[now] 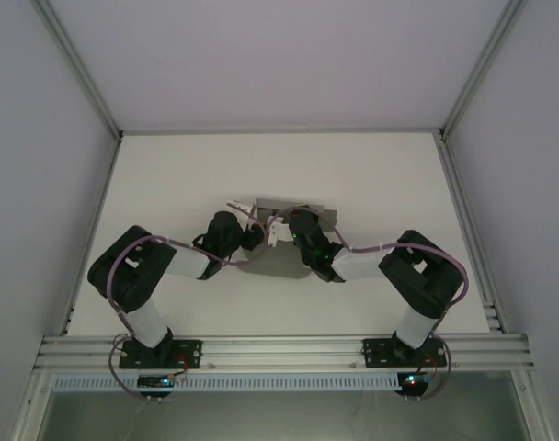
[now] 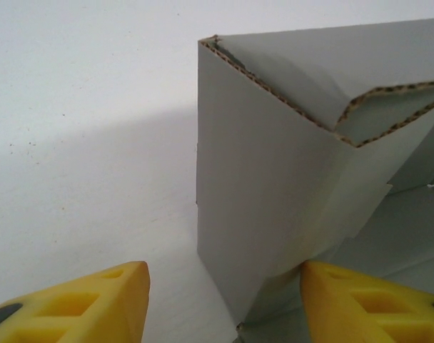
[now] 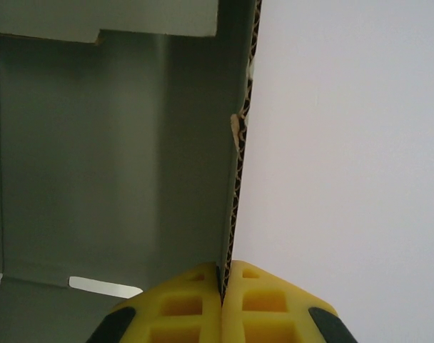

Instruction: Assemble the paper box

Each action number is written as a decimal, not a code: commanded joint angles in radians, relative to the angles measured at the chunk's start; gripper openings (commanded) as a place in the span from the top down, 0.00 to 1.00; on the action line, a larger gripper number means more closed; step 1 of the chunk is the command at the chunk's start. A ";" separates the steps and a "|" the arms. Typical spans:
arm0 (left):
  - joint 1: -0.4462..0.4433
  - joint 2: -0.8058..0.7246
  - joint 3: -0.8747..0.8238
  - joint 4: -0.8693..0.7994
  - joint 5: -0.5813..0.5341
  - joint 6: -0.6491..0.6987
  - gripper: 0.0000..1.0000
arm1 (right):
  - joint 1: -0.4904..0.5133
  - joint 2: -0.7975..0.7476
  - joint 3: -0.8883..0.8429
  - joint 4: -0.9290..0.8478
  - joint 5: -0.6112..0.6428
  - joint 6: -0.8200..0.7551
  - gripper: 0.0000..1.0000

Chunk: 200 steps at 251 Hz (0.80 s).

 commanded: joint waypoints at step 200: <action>0.048 0.051 0.036 0.177 0.094 0.066 0.26 | -0.037 -0.054 0.038 -0.345 -0.182 0.149 1.00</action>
